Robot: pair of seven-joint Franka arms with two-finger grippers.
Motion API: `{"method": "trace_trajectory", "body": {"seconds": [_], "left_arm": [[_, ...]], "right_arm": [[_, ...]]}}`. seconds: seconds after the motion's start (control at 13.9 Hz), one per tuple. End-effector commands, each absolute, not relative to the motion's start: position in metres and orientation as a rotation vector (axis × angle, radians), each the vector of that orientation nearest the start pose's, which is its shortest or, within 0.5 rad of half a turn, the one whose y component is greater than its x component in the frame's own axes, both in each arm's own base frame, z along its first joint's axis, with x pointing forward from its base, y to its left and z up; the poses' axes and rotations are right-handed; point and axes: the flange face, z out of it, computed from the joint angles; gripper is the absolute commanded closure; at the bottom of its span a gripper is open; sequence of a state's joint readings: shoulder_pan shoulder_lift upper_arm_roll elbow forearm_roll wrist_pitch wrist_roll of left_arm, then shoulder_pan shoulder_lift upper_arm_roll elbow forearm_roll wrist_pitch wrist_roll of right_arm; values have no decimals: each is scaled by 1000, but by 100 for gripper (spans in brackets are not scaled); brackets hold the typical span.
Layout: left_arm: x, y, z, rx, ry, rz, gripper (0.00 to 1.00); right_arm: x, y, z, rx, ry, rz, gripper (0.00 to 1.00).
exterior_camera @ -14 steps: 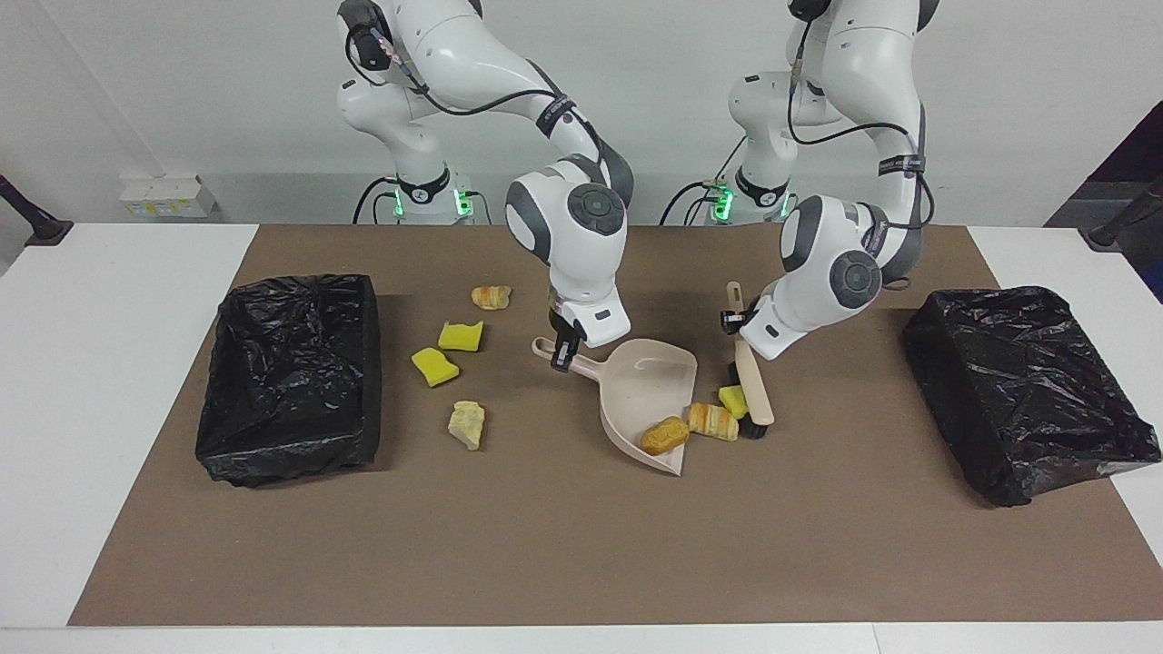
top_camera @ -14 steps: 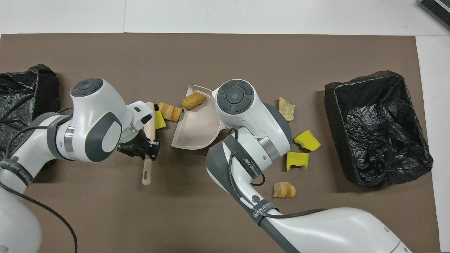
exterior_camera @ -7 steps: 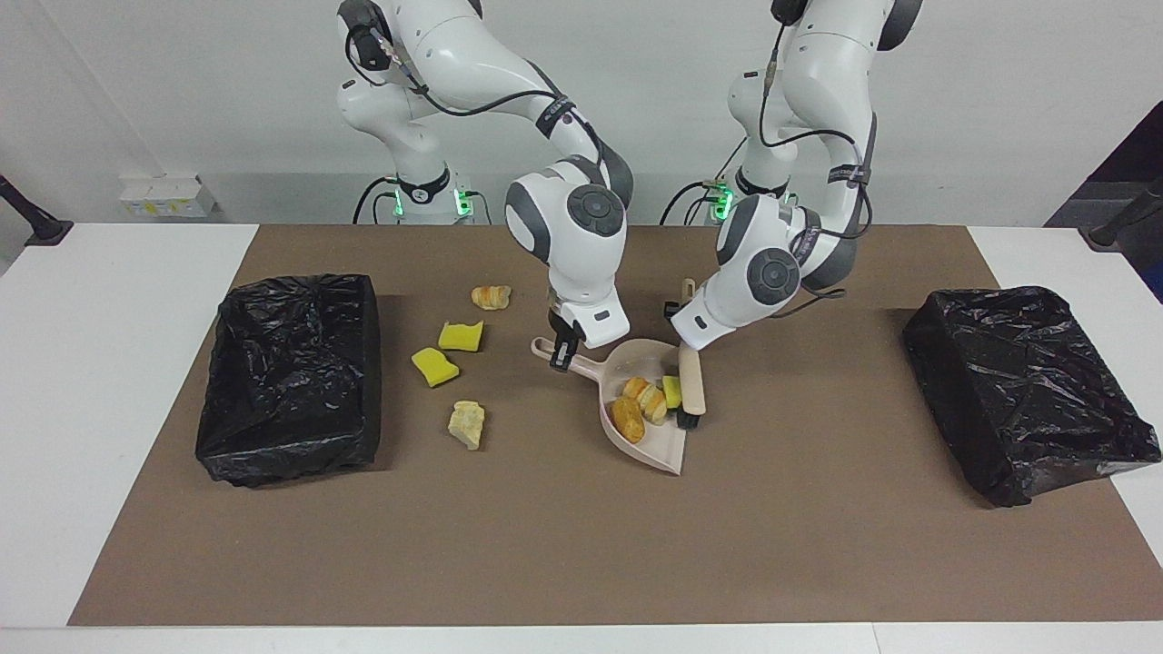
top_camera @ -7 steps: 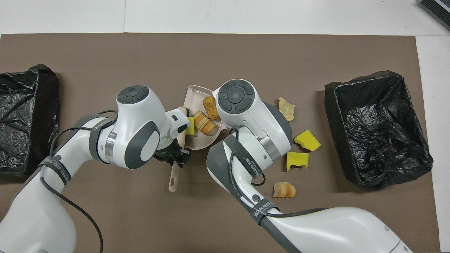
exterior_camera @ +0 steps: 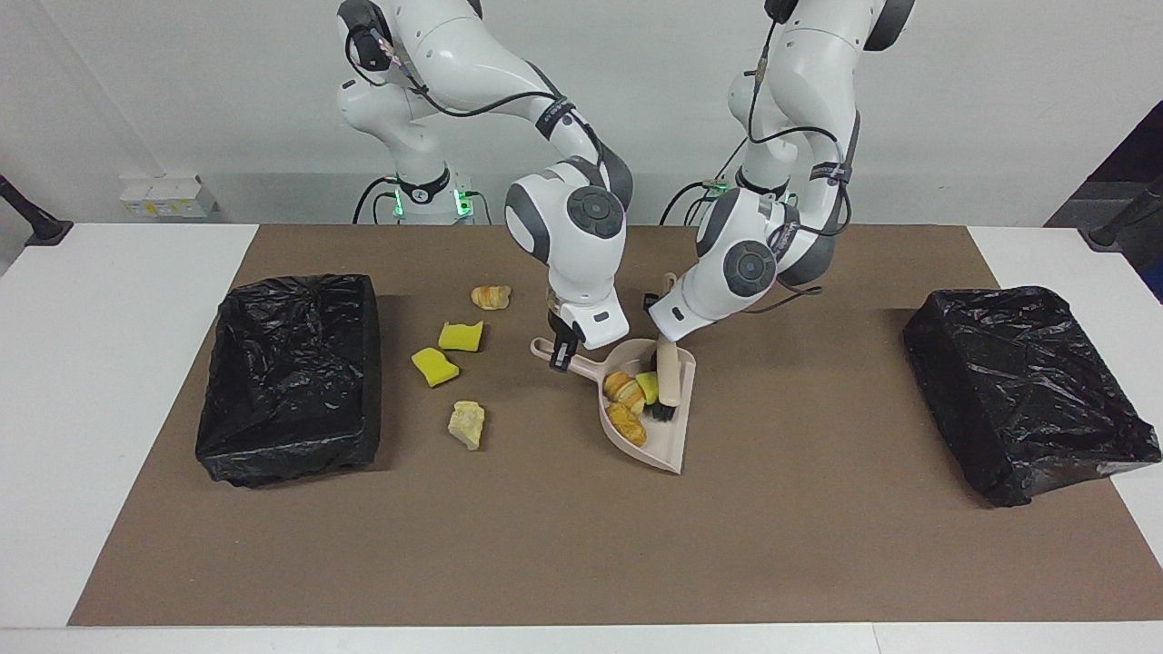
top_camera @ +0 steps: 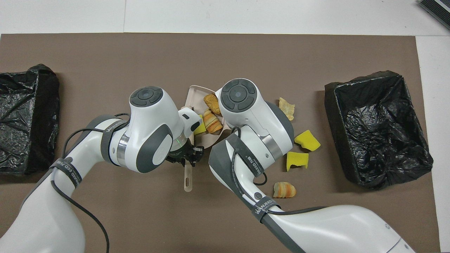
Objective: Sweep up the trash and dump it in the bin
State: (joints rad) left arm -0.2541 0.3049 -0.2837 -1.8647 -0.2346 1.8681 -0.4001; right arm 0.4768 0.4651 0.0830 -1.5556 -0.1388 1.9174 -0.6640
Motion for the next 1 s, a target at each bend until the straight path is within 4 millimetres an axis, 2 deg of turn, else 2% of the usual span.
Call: {"method": "trace_trajectory", "body": {"seconds": [0.0, 0.14, 0.29, 0.43, 0.57, 0.79, 0.93], "left_arm": [[504, -311, 380, -3179, -13, 595, 100], [506, -313, 400, -3134, -28, 561, 100], [511, -316, 421, -3101, -24, 556, 100], [514, -312, 437, -3086, -28, 553, 100], [512, -315, 435, -3081, -49, 548, 100], [513, -332, 437, -3121, -125, 456, 100], [500, -349, 444, -3093, -105, 429, 100]], "right_arm": [[575, 335, 368, -2566, -1938, 183, 100], [566, 336, 364, -2558, -1914, 110, 100], [558, 327, 359, -2556, -1888, 25, 100], [556, 326, 365, -2554, -1851, 1, 100], [553, 325, 376, -2541, -1824, -21, 100], [549, 326, 373, -2531, -1788, -38, 100], [548, 328, 376, -2532, -1773, -53, 100]]}}
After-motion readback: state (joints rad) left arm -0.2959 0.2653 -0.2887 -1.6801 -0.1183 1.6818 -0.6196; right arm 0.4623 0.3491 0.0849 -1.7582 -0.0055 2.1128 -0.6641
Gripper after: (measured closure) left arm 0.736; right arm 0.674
